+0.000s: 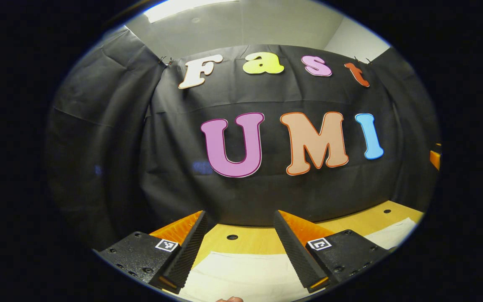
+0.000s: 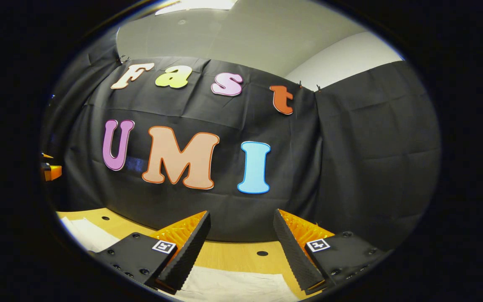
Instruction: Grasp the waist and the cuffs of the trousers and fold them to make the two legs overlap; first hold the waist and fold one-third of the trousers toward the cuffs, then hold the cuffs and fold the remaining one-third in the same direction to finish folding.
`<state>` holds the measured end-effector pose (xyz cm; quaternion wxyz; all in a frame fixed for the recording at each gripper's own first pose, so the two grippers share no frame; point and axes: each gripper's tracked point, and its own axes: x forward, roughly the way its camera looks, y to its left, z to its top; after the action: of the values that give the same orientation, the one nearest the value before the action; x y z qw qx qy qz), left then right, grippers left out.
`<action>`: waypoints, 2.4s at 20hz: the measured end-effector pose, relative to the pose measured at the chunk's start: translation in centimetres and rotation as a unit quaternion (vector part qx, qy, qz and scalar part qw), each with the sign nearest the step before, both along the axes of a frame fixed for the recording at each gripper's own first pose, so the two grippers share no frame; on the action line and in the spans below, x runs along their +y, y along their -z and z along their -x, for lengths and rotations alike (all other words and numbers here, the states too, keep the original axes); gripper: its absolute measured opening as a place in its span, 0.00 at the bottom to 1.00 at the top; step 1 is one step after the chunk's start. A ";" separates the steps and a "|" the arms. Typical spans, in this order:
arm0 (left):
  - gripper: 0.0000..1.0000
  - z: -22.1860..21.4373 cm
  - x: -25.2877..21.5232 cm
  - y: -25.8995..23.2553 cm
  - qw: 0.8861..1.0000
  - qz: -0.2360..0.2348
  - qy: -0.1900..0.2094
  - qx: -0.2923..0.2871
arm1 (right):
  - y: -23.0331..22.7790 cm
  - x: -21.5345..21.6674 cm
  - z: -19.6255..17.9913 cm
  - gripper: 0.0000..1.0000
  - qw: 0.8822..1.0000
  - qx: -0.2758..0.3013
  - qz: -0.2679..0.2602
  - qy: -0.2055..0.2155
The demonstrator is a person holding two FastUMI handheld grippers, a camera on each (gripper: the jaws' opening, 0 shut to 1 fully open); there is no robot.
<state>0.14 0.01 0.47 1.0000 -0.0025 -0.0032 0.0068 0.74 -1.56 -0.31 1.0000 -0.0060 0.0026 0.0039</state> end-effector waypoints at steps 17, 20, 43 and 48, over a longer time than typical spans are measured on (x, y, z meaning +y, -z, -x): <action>0.96 0.2 0.6 1.3 1.000 -0.002 -0.011 0.016 | 6.8 -4.8 3.3 0.97 0.981 0.077 0.168 -0.055; 0.98 0.3 0.5 1.5 1.000 -0.009 -0.013 0.016 | 9.2 -5.2 4.9 0.97 0.968 0.098 0.214 -0.084; 0.95 1.6 0.7 3.3 0.999 -0.035 -0.020 0.035 | 27.4 -4.5 18.3 0.98 0.795 0.221 0.459 -0.330; 0.96 2.1 1.3 4.0 0.997 -0.051 -0.025 0.044 | 30.6 -5.6 20.2 0.98 0.754 0.250 0.490 -0.359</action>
<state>-1.97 1.30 -3.57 0.9975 0.0491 0.0401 0.0314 -19.44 -7.18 -30.93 0.7485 -0.4946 0.2522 0.3626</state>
